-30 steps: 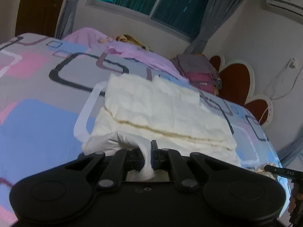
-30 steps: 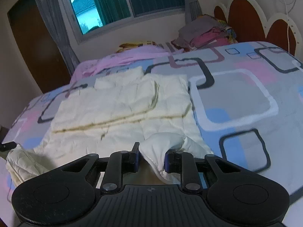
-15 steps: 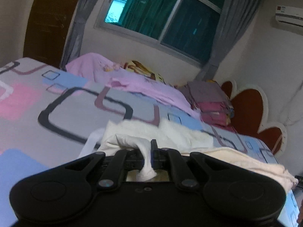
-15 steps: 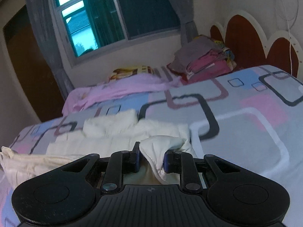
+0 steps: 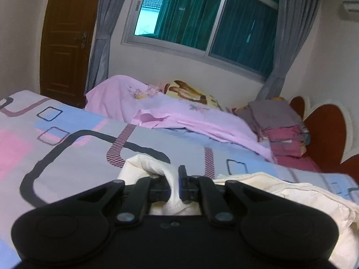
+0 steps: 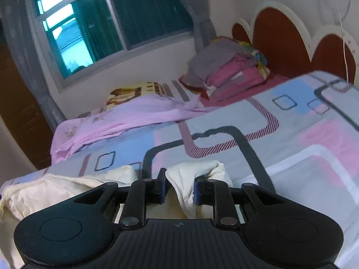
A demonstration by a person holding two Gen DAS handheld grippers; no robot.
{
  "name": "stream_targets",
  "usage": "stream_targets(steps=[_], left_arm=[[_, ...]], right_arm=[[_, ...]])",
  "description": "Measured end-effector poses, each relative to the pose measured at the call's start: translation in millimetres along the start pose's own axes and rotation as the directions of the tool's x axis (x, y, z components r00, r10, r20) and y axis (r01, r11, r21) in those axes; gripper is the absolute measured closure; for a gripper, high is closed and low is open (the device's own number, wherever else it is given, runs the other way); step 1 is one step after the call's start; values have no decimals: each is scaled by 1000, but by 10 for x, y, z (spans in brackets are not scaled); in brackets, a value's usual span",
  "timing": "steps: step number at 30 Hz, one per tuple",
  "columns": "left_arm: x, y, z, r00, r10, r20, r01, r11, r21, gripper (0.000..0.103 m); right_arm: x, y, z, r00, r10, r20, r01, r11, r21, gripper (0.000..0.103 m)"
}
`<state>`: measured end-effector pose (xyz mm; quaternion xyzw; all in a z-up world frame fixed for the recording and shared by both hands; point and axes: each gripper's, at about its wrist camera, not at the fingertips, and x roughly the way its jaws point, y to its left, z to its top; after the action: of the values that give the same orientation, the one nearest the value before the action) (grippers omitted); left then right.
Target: Fold large clothes
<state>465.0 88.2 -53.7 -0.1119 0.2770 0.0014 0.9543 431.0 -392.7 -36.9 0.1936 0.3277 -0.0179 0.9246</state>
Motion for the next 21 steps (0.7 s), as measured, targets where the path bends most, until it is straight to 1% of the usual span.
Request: stream_targets(steps=[5,9,11,12,14,16,17,18,19,20,21], left_arm=[[323,-69,-55,999,37,-9,-37,999,7,98],[555,-101,-114,997,64,-32,-62,997,40,98],[687,-107,-156,995,80,-53,-77,995,58,97],[736,-110,-186,994,95,-59,-91,994,68,94],[808,-111,-236,991,114,-65,-109,991,78,92],[885,-110,-277,990,120,-77,-112,989,94,91],[921,-108,-286,989,118,-87,-110,989,96,91],[924,-93,-291,989,112,-93,-104,991,89,91],[918,-67,-286,990,102,-97,-95,993,76,91],[908,-42,-272,991,90,-103,-84,995,58,90],[889,-16,-251,991,77,-109,-73,996,41,87]], right_arm=[[389,-30,-10,1000,-25,-10,25,1000,10,81],[679,-108,-36,998,-48,-33,49,998,37,81],[782,-133,-73,997,-63,-41,65,997,40,81],[815,-145,-89,997,-64,-40,66,997,45,81],[891,-151,-112,997,-67,-45,68,997,41,79],[902,-162,-131,997,-71,-26,72,996,46,69],[890,-175,-132,997,-75,-7,75,996,55,59],[870,-181,-125,997,-77,6,76,995,64,45],[831,-188,-117,996,-82,28,80,994,70,37],[788,-177,-101,994,-99,55,95,993,67,22],[739,-163,-87,990,-114,82,110,992,59,16]])
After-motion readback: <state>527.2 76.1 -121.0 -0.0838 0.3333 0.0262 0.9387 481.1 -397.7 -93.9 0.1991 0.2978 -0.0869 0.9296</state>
